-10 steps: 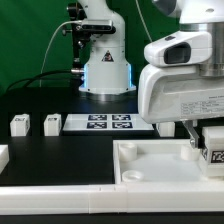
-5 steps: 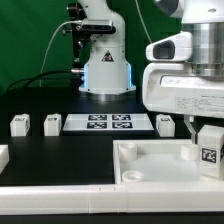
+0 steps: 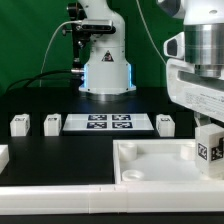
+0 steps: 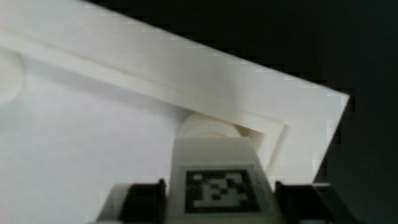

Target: Assemble one leg

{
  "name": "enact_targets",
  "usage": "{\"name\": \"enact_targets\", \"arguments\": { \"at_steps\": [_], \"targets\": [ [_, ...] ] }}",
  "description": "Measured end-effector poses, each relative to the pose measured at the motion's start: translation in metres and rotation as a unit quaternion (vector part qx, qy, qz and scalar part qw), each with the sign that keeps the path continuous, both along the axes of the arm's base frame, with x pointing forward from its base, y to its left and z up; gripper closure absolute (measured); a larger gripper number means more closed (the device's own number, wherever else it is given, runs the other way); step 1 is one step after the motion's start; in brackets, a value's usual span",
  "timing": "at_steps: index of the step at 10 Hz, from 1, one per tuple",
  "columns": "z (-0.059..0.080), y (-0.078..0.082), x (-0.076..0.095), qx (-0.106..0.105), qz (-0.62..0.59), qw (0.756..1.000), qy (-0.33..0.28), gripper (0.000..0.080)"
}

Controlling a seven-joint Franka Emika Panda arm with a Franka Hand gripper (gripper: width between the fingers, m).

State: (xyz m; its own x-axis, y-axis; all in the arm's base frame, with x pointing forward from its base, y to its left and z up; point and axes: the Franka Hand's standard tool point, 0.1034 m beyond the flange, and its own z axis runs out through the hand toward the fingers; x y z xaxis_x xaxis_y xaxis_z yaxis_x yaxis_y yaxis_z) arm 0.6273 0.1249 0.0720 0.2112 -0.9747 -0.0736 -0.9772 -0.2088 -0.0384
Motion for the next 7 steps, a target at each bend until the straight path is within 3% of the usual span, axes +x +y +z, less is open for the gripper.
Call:
{"name": "enact_targets", "arguments": {
  "at_steps": [2, 4, 5, 6, 7],
  "targets": [
    [-0.0001, 0.0011, -0.0002, 0.007, -0.090, 0.996, 0.008, 0.0506],
    [-0.0001, 0.0021, -0.0004, 0.007, -0.086, 0.996, 0.008, 0.0506],
    [-0.0002, 0.0029, -0.0006, 0.006, -0.082, 0.997, 0.007, 0.0269],
    [-0.0002, 0.0033, -0.0006, 0.006, -0.078, 0.997, 0.007, 0.0269],
    [-0.0002, 0.0037, -0.0007, 0.006, -0.076, 0.997, 0.007, 0.0172]
  ]
}}
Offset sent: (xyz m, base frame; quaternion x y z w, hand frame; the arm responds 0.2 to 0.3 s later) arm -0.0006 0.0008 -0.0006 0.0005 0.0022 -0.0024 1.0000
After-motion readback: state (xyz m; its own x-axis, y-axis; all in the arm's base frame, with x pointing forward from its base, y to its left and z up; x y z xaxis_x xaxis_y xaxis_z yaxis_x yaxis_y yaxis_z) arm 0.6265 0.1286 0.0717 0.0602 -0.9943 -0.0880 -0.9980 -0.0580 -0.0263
